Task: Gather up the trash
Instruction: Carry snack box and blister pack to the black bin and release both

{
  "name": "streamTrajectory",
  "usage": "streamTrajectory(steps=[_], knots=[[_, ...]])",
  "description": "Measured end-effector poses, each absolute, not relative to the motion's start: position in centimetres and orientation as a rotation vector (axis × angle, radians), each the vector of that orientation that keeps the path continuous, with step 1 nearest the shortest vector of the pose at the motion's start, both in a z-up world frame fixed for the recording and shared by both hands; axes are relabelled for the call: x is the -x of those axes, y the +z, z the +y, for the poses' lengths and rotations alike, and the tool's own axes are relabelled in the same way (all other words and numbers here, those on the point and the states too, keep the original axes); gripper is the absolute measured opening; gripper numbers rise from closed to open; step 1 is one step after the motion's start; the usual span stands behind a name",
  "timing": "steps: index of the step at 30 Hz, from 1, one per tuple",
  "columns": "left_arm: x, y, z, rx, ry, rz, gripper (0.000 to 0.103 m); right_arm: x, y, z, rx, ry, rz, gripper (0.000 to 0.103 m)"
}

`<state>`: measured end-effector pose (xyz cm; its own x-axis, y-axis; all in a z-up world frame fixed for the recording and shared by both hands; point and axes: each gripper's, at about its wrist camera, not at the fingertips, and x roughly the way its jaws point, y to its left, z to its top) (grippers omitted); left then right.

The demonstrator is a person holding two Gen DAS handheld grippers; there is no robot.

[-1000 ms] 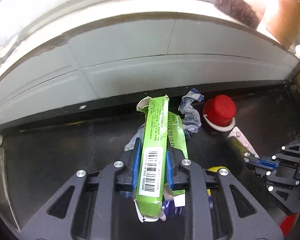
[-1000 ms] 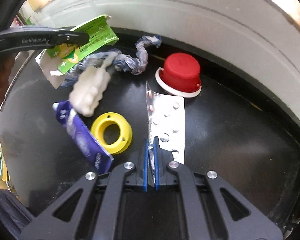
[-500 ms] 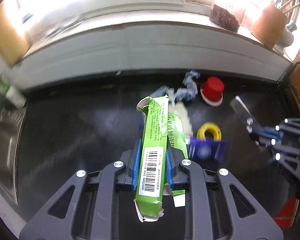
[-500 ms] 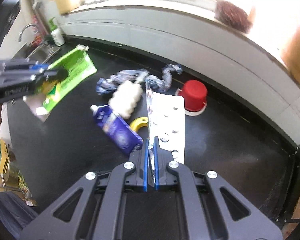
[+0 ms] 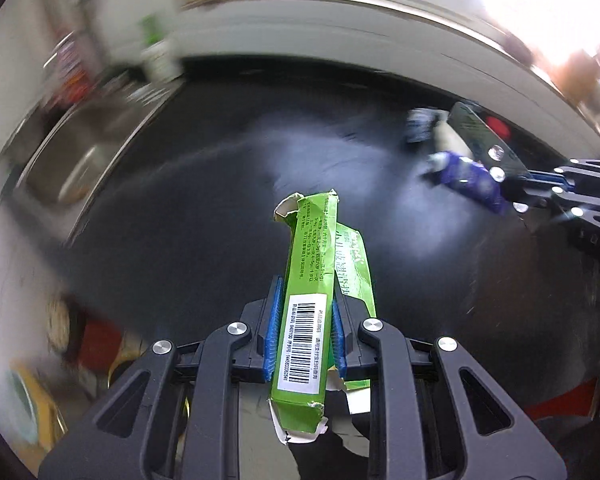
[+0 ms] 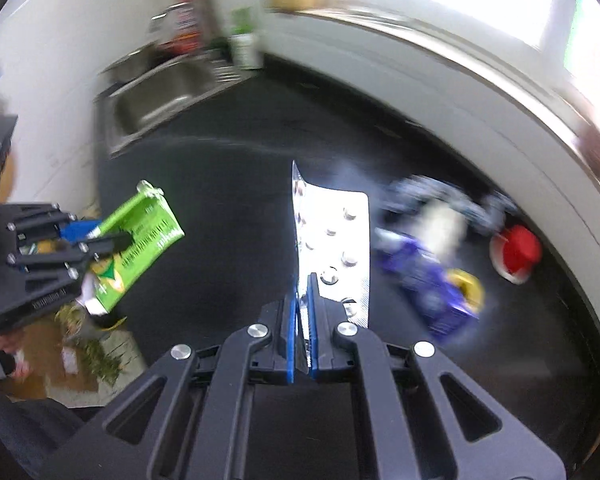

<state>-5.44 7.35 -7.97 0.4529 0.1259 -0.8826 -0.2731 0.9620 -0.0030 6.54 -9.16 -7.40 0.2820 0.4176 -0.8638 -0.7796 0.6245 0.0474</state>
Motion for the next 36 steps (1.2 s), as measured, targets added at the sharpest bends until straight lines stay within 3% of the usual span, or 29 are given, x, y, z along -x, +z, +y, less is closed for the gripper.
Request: streamTrajectory(steps=[9, 16, 25, 31, 32, 33, 34, 35, 36], knots=[[22.4, -10.2, 18.2, 0.361, 0.572, 1.031, 0.021, 5.8, -8.5, 8.4, 0.562, 1.262, 1.006, 0.006], [32.6, -16.9, 25.1, 0.524, 0.741, 1.04, 0.021, 16.3, -13.6, 20.4, 0.696, 1.496, 1.074, 0.006], [36.2, -26.4, 31.1, 0.652, 0.754, 1.054, 0.021, 21.2, -24.6, 31.5, 0.771, 1.529, 1.255, 0.006], [37.5, -29.4, 33.7, 0.729, 0.75, 1.042, 0.022, 22.3, -28.8, 34.1, 0.828, 1.503, 1.276, 0.006], [37.7, -29.6, 34.0, 0.732, 0.748, 1.043, 0.025, 22.4, -29.2, 34.7, 0.821, 1.498, 1.283, 0.006], [37.8, -29.9, 34.3, 0.738, 0.742, 1.052, 0.043, 22.3, -29.6, 35.0, 0.814, 1.495, 1.301, 0.007], [37.9, -30.1, 34.5, 0.743, 0.751, 1.068, 0.067, 22.2, -29.9, 35.3, 0.817, 1.487, 1.31, 0.01], [38.2, -30.3, 34.9, 0.737, 0.775, 1.066, 0.074, 22.1, -30.1, 35.6, 0.818, 1.47, 1.317, 0.025], [38.6, -30.2, 34.9, 0.733, 0.797, 1.054, 0.077, 21.9, -30.4, 35.8, 0.807, 1.471, 1.327, 0.056]])
